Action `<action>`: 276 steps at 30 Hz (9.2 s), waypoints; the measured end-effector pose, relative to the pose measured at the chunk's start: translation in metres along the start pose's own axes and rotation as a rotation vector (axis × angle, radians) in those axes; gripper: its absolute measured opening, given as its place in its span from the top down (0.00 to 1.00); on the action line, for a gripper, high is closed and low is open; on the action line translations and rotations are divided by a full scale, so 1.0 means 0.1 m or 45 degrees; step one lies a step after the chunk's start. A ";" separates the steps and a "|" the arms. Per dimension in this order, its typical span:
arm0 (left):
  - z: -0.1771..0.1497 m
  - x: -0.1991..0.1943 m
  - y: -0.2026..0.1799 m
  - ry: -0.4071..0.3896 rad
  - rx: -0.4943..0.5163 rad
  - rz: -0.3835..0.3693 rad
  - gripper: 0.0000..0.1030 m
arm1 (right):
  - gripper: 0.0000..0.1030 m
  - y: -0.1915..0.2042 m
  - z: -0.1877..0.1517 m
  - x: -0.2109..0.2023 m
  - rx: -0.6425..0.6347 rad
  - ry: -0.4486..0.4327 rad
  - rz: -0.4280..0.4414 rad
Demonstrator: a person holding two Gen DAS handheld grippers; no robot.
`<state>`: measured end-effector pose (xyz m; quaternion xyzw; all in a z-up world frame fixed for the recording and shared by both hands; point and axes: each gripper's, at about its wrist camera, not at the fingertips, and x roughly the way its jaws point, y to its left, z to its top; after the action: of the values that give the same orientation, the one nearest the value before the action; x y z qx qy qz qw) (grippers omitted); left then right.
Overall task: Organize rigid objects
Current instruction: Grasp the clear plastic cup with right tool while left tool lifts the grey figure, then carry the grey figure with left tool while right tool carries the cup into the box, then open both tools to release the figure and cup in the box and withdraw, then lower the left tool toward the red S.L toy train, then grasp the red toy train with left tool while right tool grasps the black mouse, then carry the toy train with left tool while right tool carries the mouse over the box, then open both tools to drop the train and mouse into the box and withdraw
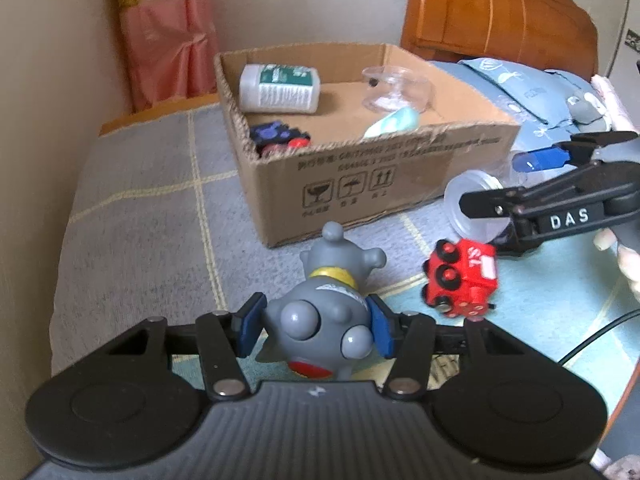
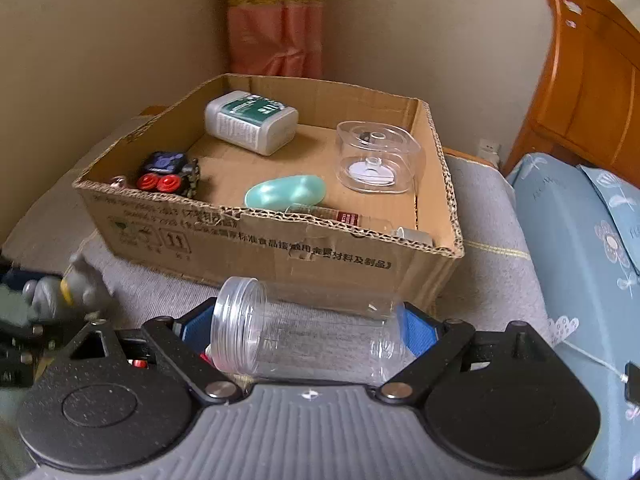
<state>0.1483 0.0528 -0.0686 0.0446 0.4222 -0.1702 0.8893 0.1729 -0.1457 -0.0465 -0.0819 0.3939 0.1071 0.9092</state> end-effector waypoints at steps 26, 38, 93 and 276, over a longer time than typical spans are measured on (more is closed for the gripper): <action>1.27 -0.13 -0.18 -0.179 0.052 -0.056 0.47 | 0.08 -0.26 0.42 -0.71 -0.122 -0.197 0.150; 1.13 -0.11 -0.12 -0.246 0.015 -0.002 0.11 | 0.08 -0.24 0.57 -0.62 -0.159 -0.195 0.144; 0.22 -0.61 -0.19 -0.211 -0.136 0.196 0.03 | 0.00 -0.23 0.21 -0.45 0.045 -0.131 0.080; 2.14 0.40 -0.62 -0.046 0.157 0.012 0.44 | 0.00 -0.72 0.69 -0.06 -0.088 -0.157 0.141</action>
<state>0.3084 -0.0634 0.0422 0.0981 0.3947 -0.1924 0.8931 0.2359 -0.1993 0.0087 -0.0845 0.3371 0.1757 0.9211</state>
